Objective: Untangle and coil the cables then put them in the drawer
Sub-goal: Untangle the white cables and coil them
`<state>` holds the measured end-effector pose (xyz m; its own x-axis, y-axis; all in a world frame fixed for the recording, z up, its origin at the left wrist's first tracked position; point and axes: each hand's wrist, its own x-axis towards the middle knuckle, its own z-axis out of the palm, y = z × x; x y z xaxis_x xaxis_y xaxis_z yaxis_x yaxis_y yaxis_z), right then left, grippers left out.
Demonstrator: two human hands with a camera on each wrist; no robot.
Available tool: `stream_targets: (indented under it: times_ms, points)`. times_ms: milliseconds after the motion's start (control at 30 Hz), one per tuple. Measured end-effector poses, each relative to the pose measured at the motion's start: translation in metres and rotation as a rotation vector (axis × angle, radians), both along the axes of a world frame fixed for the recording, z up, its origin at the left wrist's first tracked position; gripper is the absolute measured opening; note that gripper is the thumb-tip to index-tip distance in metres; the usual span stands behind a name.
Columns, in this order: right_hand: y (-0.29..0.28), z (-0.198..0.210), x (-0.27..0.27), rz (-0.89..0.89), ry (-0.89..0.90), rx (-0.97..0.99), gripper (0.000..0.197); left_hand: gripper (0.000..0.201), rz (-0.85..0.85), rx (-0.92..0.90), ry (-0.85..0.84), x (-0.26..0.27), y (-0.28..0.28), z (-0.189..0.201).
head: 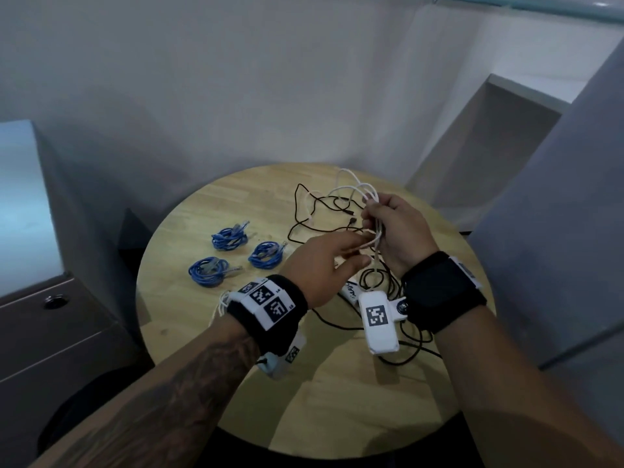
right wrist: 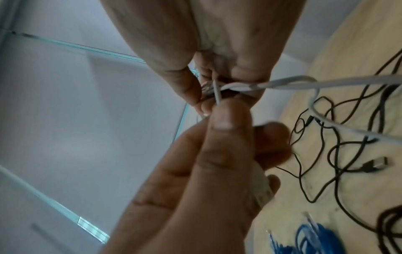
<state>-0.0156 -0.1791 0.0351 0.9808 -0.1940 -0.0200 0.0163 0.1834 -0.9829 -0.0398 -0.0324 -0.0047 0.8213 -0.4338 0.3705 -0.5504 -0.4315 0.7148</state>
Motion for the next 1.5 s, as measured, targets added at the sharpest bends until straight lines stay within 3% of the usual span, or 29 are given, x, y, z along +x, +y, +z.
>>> stream_targets:
  times_ms: [67,133,233,300,400,467,567,667,800,933,1000,1100,1200,1300,1500]
  points:
    - [0.0,-0.004,-0.003,0.025,0.03,-0.108,0.003,0.017,0.025,-0.004,0.062,-0.002,0.003,0.004]
    - [-0.007,-0.006,-0.008,0.044,0.05,-0.396,0.013,0.015,0.051,-0.038,0.115,0.0,0.01,0.009]
    - [-0.025,-0.001,-0.014,0.029,0.045,-0.777,0.039,0.019,0.113,-0.289,0.382,0.008,0.023,0.018]
    - [-0.035,-0.002,-0.015,0.06,0.062,-1.0,0.043,0.02,0.124,-0.39,0.498,0.011,0.032,0.026]
    - [-0.04,-0.006,-0.016,0.125,0.136,-1.281,0.044,0.024,0.056,-0.262,0.466,0.007,0.04,0.035]
    - [-0.034,-0.004,-0.021,0.168,0.081,-1.242,0.045,0.027,0.017,-0.243,0.462,0.005,0.041,0.036]
    - [-0.012,0.003,-0.032,0.358,-0.013,-0.796,0.036,0.027,0.017,-0.444,0.511,0.01,0.042,0.032]
    - [0.001,0.005,-0.034,0.493,-0.105,-0.627,0.017,0.028,0.05,-0.622,0.54,0.014,0.045,0.032]
    - [0.0,0.012,-0.034,0.471,-0.053,-0.435,0.018,0.031,0.079,-0.534,0.561,0.017,0.048,0.031]
    - [-0.009,0.009,-0.032,0.415,-0.146,-0.776,0.013,0.032,0.089,-0.311,0.582,0.014,0.054,0.032]
    - [-0.015,0.004,-0.027,0.303,-0.218,-0.955,0.008,0.032,0.039,-0.223,0.725,0.01,0.054,0.035]
    - [-0.013,-0.004,-0.025,0.327,-0.26,-1.097,0.01,0.02,-0.186,-0.482,1.026,0.006,0.051,0.039]
    - [0.0,-0.017,-0.028,0.383,-0.225,-1.201,0.013,0.014,-0.366,-0.908,1.112,0.009,0.05,0.039]
    - [0.014,-0.022,-0.03,0.402,-0.228,-1.167,0.012,0.021,-0.337,-1.147,1.06,0.012,0.047,0.036]
    - [0.028,-0.026,-0.035,0.491,-0.151,-1.157,0.009,0.022,-0.232,-1.246,0.896,0.01,0.041,0.034]
